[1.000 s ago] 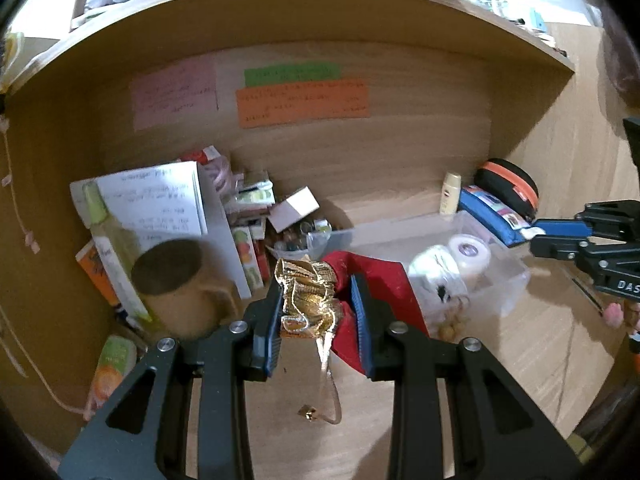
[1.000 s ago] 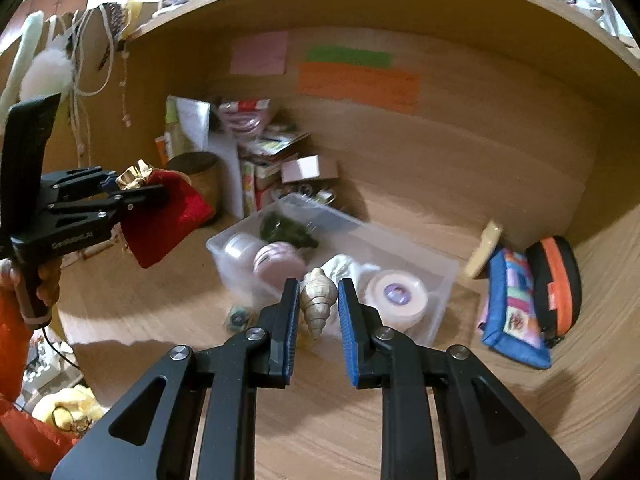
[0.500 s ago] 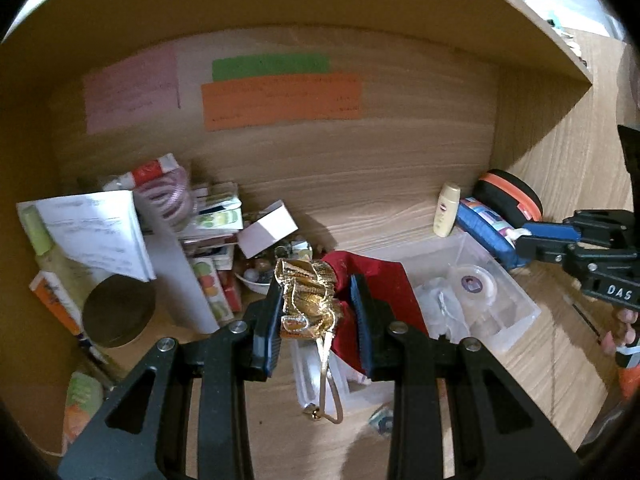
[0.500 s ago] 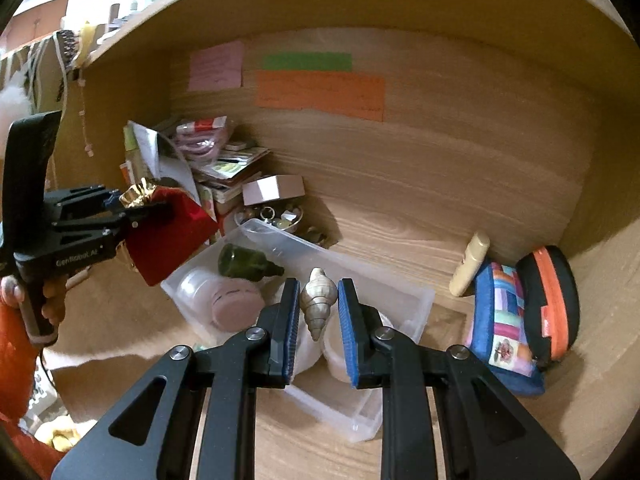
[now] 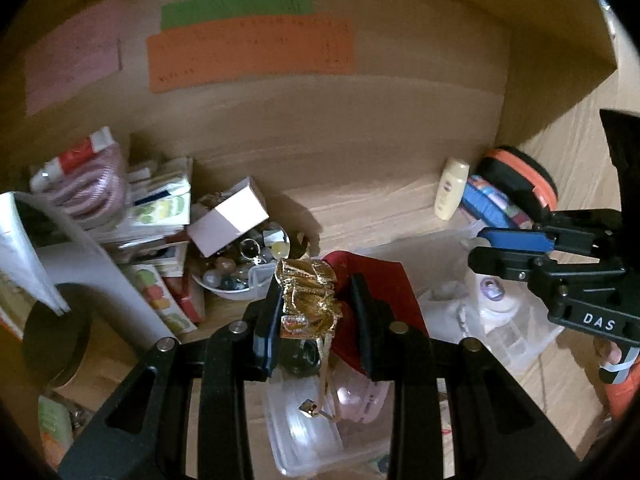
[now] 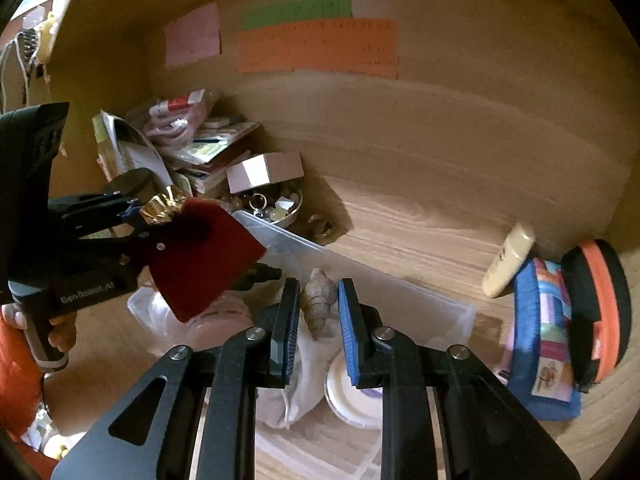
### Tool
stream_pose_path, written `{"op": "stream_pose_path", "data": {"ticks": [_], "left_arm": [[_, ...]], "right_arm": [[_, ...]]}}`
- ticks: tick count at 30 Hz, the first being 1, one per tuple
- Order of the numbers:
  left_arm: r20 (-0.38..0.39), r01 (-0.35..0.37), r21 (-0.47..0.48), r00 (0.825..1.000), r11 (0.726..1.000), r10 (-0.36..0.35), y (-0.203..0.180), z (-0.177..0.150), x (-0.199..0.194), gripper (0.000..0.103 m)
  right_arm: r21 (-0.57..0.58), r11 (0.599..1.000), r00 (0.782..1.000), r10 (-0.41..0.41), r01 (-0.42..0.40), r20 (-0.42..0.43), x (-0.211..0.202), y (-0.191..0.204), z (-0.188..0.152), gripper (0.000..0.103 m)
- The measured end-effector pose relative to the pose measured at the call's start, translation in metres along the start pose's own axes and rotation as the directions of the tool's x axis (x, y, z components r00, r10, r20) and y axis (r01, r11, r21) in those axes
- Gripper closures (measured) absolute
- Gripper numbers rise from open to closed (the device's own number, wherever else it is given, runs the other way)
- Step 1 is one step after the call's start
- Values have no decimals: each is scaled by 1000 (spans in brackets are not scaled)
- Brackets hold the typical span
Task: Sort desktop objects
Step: 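Carry the pouch and shell over the clear box and open both tools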
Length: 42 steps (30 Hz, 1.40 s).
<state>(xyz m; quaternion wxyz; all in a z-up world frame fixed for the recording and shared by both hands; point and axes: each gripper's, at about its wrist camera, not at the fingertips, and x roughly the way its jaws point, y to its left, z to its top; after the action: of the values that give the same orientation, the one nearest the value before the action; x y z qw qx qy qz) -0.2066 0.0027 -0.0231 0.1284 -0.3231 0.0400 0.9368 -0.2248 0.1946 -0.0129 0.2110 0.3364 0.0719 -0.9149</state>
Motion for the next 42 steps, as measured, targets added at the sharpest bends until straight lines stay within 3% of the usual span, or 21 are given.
{"op": "stream_pose_path", "data": {"ticks": [14, 29, 36, 42], "left_arm": [[-72, 13, 50, 997, 999, -10, -13, -3, 42, 72], [-91, -45, 96, 994, 994, 53, -20, -9, 54, 71], [-74, -69, 119, 994, 990, 78, -24, -9, 51, 60], [-70, -76, 114, 994, 990, 85, -21, -8, 48, 54]], "right_arm": [[-35, 999, 994, -4, 0, -108, 52, 3, 4, 86], [-91, 995, 976, -52, 34, -211, 79, 13, 1, 86], [-130, 990, 971, -90, 61, -223, 81, 19, -1, 86], [-130, 985, 970, -137, 112, -202, 78, 17, 0, 70]]}}
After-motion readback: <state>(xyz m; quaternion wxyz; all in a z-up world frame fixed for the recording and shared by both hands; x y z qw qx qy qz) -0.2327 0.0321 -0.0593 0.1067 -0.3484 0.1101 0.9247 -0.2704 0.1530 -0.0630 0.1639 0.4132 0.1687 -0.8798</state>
